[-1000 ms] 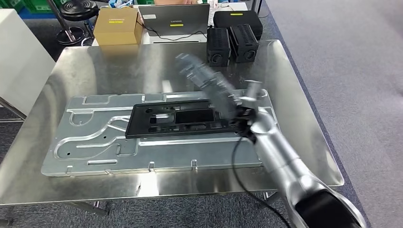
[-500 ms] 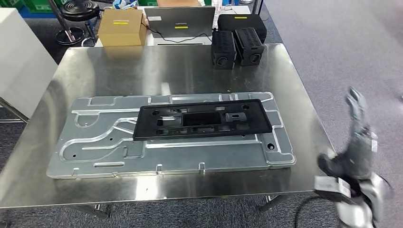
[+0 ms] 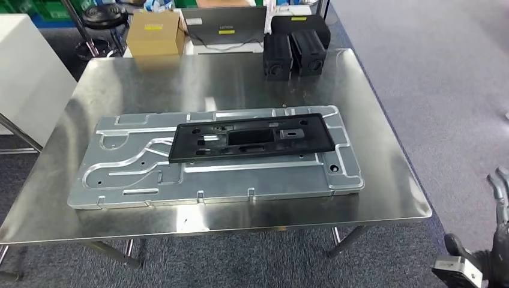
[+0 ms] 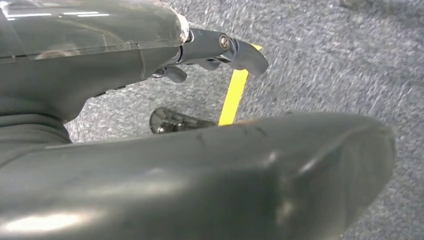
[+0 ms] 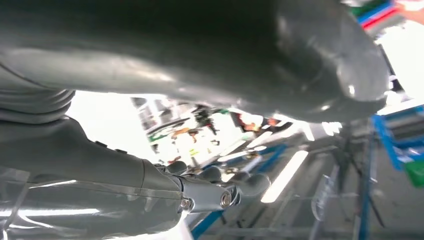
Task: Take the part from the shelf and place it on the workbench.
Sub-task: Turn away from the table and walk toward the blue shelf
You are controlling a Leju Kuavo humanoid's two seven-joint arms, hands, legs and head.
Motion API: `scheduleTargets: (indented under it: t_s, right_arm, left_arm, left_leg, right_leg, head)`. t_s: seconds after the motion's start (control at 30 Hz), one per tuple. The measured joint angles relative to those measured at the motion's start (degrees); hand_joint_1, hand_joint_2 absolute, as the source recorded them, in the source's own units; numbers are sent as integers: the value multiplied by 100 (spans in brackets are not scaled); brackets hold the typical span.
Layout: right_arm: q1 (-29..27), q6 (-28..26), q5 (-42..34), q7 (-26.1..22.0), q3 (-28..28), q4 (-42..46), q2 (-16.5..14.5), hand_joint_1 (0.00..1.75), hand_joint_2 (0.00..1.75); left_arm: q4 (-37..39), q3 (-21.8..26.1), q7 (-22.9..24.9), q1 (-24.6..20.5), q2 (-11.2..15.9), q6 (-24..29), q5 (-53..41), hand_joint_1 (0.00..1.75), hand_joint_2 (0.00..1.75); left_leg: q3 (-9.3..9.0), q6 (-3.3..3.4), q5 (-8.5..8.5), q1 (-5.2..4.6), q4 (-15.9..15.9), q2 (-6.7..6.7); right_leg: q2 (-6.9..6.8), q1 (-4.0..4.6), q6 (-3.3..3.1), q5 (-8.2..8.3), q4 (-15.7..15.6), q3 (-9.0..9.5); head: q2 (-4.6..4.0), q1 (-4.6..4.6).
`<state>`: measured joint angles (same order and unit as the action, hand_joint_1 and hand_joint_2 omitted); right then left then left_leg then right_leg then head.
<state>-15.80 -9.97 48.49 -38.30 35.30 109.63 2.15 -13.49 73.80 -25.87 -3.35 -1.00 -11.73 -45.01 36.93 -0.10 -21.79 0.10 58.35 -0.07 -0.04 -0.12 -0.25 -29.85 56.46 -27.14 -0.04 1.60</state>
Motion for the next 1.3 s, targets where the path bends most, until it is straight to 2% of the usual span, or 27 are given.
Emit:
scheduleTargets:
  t_s: [0.03,0.07,0.13,0.17,0.2,0.23,0.27,0.33,0.4,0.43,0.5,0.53,0.57,0.63,0.67,0.7,0.73,0.77,0.83,0.9,0.97,1.03,1.1,1.17,1.2,1.23,1.3]
  right_arm:
    - [15,70,165,10,105,-62,-58,0,0]
    - [37,148,359,22,221,-163,-112,0,0]
    - [110,275,746,33,461,-478,-201,0,0]
    - [169,313,949,33,589,-701,-237,0,0]
    - [252,323,1158,23,725,-983,-266,0,0]
    - [351,309,1379,4,879,-1322,-284,0,0]
    - [453,281,1587,-6,1057,-1712,-295,0,0]
    - [661,184,1985,-4,1471,-2599,-293,0,0]
    - [880,16,2377,18,1956,-3694,-230,0,0]
    - [987,-69,2541,52,2194,-4266,-181,0,0]
    - [1145,-148,2765,240,2608,-5314,-86,0,0]
    - [1201,-116,2828,399,2766,-5769,-54,0,0]
    - [1262,-27,2885,623,2916,-6243,-33,0,0]
    - [1395,304,3028,1217,3167,-7118,-26,0,0]
    - [1450,506,3131,1560,3258,-7495,-40,0,0]
    - [1485,703,3249,1895,3313,-7803,-61,0,0]
    - [1511,885,3370,2220,3340,-8071,-87,0,0]
    - [1540,1046,3489,2522,3348,-8309,-114,0,0]
    - [1617,1341,3712,3040,3347,-8702,-176,0,0]
    - [1687,1556,3872,3363,3337,-8985,-248,0,0]
    - [1715,1701,3961,3533,3329,-9188,-301,0,0]
    - [1734,1910,4045,3701,3307,-9340,-336,0,0]
    - [1759,2136,4118,3858,3225,-9445,-366,0,0]
    - [1780,2262,4142,3887,3086,-9524,-386,0,0]
    - [1796,2301,4145,3865,3004,-9561,-391,0,0]
    - [1815,2330,4145,3831,2917,-9592,-394,0,0]
    - [1854,2380,4145,3782,2730,-9649,-398,0,0]
  left_arm:
    - [0,1,6,8,-11,4,4,0,0]
    - [1,3,12,15,-22,8,11,0,0]
    - [2,7,20,21,-51,11,29,0,0]
    - [2,12,20,19,-61,12,37,0,0]
    - [2,20,20,19,-67,13,42,0,0]
    - [2,28,19,19,-72,16,43,0,0]
    - [1,36,18,20,-76,20,40,0,0]
    - [1,42,18,16,-84,32,15,0,0]
    - [0,48,25,12,-99,55,-23,0,0]
    - [0,55,33,14,-109,69,-39,0,0]
    - [1,76,59,30,-138,101,-75,0,0]
    - [2,85,75,35,-151,112,-93,0,0]
    - [2,91,88,37,-161,120,-115,0,0]
    - [2,95,103,27,-168,119,-167,0,0]
    - [2,95,104,20,-168,112,-191,0,0]
    - [2,95,104,14,-168,102,-209,0,0]
    - [2,95,104,8,-167,90,-218,0,0]
    - [1,95,104,5,-165,79,-217,0,0]
    - [0,95,106,-2,-156,51,-191,0,0]
    - [0,97,112,-13,-148,26,-159,0,0]
    - [1,103,121,-15,-145,15,-133,0,0]
    - [2,125,159,-1,-146,22,-115,0,0]
    - [3,149,224,11,-154,64,-93,0,0]
    - [4,177,277,6,-166,160,-51,0,0]
    - [4,199,295,1,-172,216,-27,0,0]
    - [4,224,308,0,-180,270,-10,0,0]
    - [4,272,322,-2,-198,355,7,0,0]
  left_leg:
    - [47,-29,-149,7,103,-4]
    - [113,-53,-403,12,318,-7]
    - [256,-82,-998,21,1008,-7]
    - [291,-90,-1159,23,1349,-6]
    - [262,-95,-1175,23,1557,-6]
    - [148,-95,-1070,23,1581,-6]
    - [-61,-90,-909,23,1401,-6]
    - [-697,-62,-755,17,591,-11]
    - [-1173,-11,-855,0,-125,-21]
    - [-1259,15,-897,-14,-290,-25]
    - [-1202,86,-818,-7,-337,-16]
    - [-1161,129,-766,1,-353,0]
    - [-1107,175,-704,9,-366,25]
    - [-977,230,-606,0,-348,68]
    - [-902,239,-561,-9,-328,84]
    - [-825,234,-521,-18,-303,89]
    - [-748,224,-486,-25,-273,92]
    - [-673,207,-457,-27,-237,92]
    - [-542,158,-412,-32,-155,92]
    - [-449,89,-357,-36,-100,93]
    - [-392,12,-281,-24,-89,90]
    - [-315,-50,-387,5,8,74]
    - [-154,-80,-854,23,466,60]
    - [18,-86,-1349,24,1193,59]
    - [34,-83,-1434,23,1454,59]
    - [-32,-74,-1384,23,1546,59]
    - [-427,-43,-1050,20,1155,59]
  right_leg:
    - [-10,-10,-48,66,-18,-53]
    - [-23,-22,-88,135,-32,-117]
    - [-34,-10,-128,252,-26,-266]
    - [-37,-5,-130,312,-18,-349]
    - [-37,-3,-126,374,-8,-440]
    - [-37,-4,-116,434,6,-534]
    - [-35,-6,-100,489,25,-625]
    - [-36,-4,-53,577,77,-770]
    - [-54,5,9,665,105,-839]
    - [-63,7,42,715,100,-855]
    - [-65,-1,106,770,92,-884]
    - [-58,-8,137,673,164,-928]
    - [-48,-16,165,467,356,-1008]
    - [-30,-47,211,-92,1058,-1240]
    - [-25,-66,230,-278,1432,-1334]
    - [-24,-88,245,-330,1669,-1355]
    - [-24,-111,255,-267,1722,-1285]
    - [-24,-132,261,-125,1548,-1099]
    - [-17,-152,258,85,794,-539]
    - [1,-128,218,78,206,-187]
    - [9,-89,141,73,86,-192]
    - [-13,-84,29,161,65,-271]
    - [-34,-80,-72,266,47,-375]
    - [-41,-49,-111,366,54,-506]
    - [-43,-33,-116,420,61,-578]
    - [-44,-21,-117,473,72,-654]
    - [-39,-9,-103,574,103,-803]
  head:
    - [0,3]
    - [0,7]
    - [-1,14]
    - [-1,14]
    - [0,15]
    - [0,15]
    - [0,15]
    - [0,18]
    - [0,12]
    - [0,11]
    - [0,8]
    - [0,5]
    - [0,-1]
    - [0,-7]
    - [0,-6]
    - [0,-6]
    - [0,-5]
    - [0,-4]
    - [-1,-5]
    - [-1,-1]
    - [-1,4]
    - [0,4]
    - [0,16]
    - [-1,29]
    - [-1,29]
    - [-1,30]
    - [-1,30]
